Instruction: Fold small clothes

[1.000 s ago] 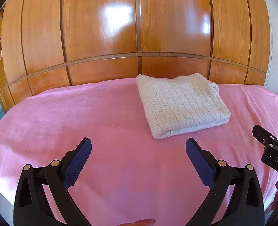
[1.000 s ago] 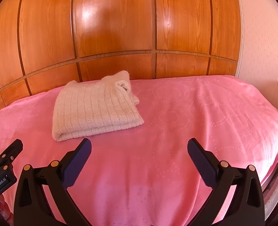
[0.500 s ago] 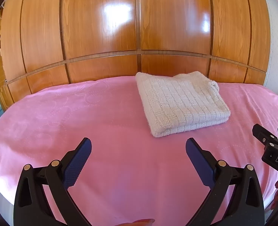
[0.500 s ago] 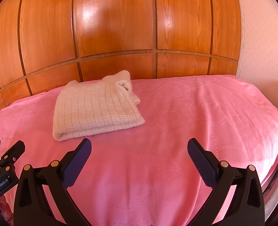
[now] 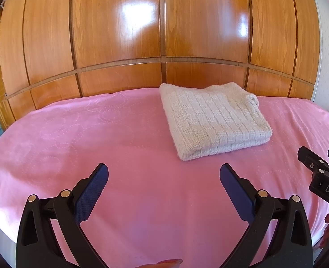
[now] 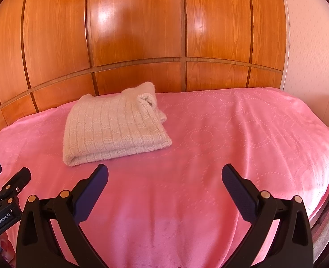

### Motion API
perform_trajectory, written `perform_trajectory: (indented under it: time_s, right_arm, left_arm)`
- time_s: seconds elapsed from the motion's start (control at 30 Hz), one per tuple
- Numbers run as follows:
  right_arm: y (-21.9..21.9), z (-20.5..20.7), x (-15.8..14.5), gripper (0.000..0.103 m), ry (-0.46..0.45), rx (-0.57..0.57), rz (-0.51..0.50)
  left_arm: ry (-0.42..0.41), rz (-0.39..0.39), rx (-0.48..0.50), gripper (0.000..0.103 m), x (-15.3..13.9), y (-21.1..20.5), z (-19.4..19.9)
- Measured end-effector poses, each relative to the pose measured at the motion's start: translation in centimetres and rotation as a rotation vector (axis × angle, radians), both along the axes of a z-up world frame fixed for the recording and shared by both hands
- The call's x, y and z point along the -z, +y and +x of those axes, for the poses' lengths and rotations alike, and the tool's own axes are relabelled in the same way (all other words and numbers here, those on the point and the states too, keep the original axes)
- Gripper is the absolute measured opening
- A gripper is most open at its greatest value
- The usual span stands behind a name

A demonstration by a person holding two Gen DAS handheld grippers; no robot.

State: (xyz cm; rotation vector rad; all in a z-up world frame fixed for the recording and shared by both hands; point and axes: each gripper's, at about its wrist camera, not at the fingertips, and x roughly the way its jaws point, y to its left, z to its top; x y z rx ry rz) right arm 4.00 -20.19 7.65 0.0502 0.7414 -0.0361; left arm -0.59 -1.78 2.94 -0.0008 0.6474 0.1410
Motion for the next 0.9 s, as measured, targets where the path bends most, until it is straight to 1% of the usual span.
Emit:
perform_trajectory:
  time_s: [0.9]
  right_arm:
    - [-0.08, 0.04, 0.2, 0.101, 0.014, -0.003, 0.006]
  left_arm:
    - [0.015, -0.016, 0.002, 0.099, 0.3, 0.3, 0.26]
